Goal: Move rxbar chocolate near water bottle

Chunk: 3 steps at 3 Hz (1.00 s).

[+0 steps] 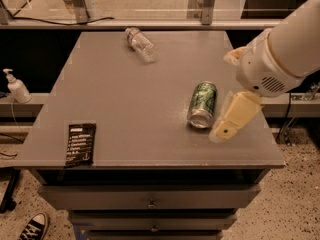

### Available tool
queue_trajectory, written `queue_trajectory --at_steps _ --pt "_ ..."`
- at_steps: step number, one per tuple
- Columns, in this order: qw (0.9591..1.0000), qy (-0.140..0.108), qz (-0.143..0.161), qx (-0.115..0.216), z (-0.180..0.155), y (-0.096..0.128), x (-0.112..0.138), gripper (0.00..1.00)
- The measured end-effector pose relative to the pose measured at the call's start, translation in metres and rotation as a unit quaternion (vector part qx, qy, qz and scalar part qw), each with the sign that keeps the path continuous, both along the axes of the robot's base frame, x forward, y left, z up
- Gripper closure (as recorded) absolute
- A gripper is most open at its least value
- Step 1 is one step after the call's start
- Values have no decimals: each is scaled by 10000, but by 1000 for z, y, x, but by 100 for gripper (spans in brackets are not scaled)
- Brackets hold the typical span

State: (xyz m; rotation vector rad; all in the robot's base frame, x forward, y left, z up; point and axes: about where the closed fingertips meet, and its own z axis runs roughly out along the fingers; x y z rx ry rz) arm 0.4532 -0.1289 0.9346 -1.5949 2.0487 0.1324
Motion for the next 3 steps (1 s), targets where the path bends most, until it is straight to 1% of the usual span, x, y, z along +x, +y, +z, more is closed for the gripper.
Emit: queue_trajectory --at_steps 1,2,3 --pt "9961 -32 385 796 -9 58 6 0" --pt "9871 128 647 1460 -11 108 0 0" --pt "9871 128 647 1460 -11 108 0 0"
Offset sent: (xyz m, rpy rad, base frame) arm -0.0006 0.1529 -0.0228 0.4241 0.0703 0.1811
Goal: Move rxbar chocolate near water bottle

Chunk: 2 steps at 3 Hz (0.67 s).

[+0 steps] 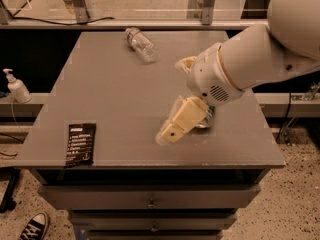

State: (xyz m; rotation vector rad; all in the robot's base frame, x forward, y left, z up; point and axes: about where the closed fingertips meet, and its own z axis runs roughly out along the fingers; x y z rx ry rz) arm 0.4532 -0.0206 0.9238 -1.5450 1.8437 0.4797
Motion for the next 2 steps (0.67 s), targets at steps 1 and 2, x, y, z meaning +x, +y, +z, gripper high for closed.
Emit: queue_trajectory --at_steps 1,2 --pt "9997 -112 185 109 -4 15 5 0" --pt "9979 -95 575 290 -23 56 17 0"
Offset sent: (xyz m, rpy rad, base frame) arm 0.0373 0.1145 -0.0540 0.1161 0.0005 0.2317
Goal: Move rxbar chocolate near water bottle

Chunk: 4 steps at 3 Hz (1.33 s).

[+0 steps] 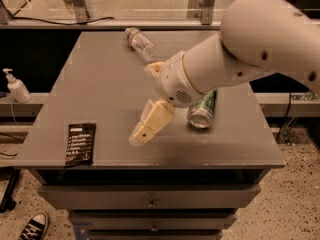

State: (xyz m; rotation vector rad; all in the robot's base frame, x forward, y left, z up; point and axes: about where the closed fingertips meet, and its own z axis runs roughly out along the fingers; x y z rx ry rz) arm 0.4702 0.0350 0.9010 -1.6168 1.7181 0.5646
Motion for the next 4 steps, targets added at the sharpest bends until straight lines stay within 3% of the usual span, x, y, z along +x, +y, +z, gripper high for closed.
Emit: queue_trajectory --at_steps 1,2,4 --pt "9991 147 388 81 -28 48 0 0" --pt "9985 263 473 16 -56 84 -1 0" --pt "9987 440 244 -115 -89 124 -7 0"
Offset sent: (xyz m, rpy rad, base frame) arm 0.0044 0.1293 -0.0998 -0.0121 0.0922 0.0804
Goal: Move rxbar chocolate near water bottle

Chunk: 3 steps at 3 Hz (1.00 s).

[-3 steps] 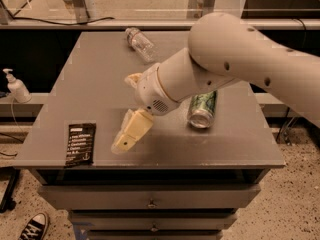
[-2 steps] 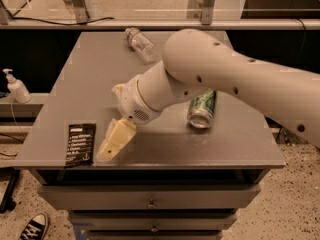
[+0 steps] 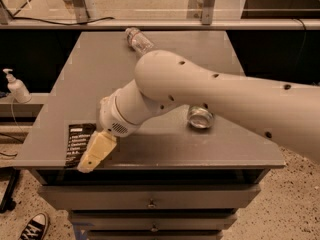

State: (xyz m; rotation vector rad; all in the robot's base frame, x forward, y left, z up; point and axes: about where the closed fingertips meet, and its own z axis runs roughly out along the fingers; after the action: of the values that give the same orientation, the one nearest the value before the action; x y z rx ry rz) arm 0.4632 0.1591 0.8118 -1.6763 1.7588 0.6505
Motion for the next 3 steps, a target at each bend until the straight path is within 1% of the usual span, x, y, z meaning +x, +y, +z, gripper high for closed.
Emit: queue_trajectory --at_steps 1,2,3 --pt "9999 21 -97 54 10 5 -13 18" --pt "9997 -27 -207 110 24 2 -24 41" --pt "9994 -3 -284 175 28 0 -34 64"
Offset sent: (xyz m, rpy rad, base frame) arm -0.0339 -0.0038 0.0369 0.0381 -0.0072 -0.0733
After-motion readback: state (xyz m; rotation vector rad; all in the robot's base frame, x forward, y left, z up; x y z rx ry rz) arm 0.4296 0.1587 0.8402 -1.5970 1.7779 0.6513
